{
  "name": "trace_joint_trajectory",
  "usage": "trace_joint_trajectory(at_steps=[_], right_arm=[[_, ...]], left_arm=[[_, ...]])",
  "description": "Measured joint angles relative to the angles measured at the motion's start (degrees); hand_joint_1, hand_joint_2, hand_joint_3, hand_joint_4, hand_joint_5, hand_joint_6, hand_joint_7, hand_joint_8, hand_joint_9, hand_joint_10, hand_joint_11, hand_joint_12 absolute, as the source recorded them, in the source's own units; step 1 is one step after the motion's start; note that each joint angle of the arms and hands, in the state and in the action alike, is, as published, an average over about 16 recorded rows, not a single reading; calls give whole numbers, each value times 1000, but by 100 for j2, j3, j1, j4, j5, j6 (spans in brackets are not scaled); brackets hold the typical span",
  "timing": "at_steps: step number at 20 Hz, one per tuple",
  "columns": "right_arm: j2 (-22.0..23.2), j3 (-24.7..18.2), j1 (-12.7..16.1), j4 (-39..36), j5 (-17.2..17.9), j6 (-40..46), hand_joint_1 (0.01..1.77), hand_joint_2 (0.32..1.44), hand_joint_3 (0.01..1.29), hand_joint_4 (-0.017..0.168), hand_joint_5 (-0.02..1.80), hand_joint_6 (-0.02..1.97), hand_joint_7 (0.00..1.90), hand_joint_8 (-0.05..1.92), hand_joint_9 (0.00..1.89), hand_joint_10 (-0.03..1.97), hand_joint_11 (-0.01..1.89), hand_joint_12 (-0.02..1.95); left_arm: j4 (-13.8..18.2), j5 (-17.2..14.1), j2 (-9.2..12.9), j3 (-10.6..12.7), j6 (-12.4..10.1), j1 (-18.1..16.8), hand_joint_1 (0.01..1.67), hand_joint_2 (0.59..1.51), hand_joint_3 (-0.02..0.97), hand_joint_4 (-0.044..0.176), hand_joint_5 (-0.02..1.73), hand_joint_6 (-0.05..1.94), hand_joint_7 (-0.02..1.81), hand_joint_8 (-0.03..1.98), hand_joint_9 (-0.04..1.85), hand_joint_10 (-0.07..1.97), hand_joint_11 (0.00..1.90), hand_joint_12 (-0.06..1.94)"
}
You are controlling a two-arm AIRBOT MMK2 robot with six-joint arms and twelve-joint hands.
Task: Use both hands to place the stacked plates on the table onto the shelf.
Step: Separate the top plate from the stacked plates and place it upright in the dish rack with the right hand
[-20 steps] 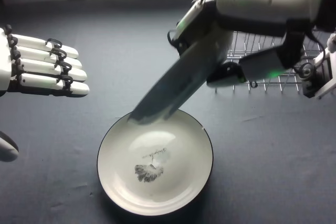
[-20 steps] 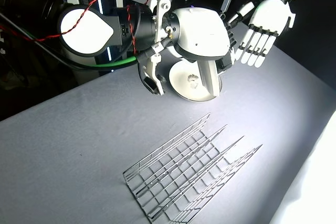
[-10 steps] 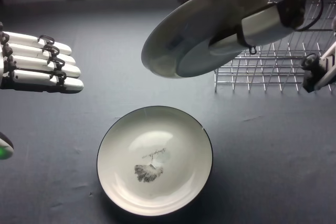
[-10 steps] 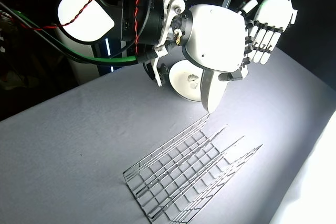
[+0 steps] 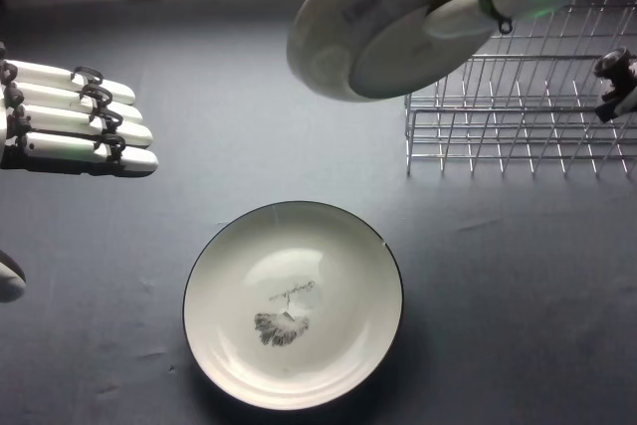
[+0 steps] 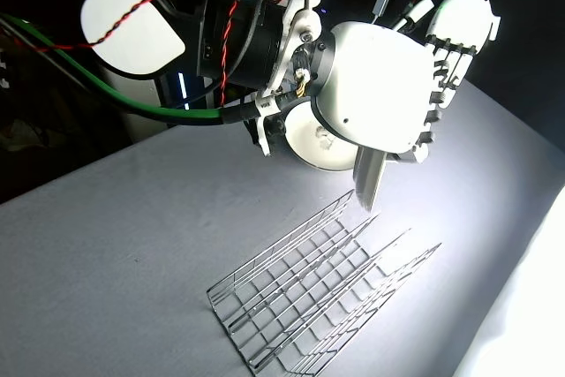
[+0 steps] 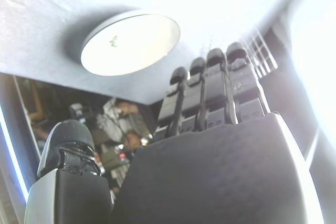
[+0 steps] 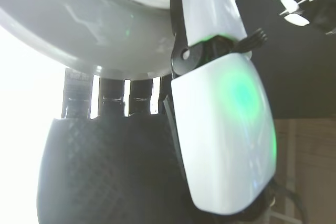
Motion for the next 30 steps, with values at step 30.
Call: trace_joint_trajectory(at_steps=[30], right_arm=[[420,554,201,717,-340,-27,1356,1022,14,-8,847,1165,937,888,900,1211,762,1275]], left_arm=[[-5,6,-2,-4,0,14,14,1115,12,5,19,7,20,5,22,8,14,-12]])
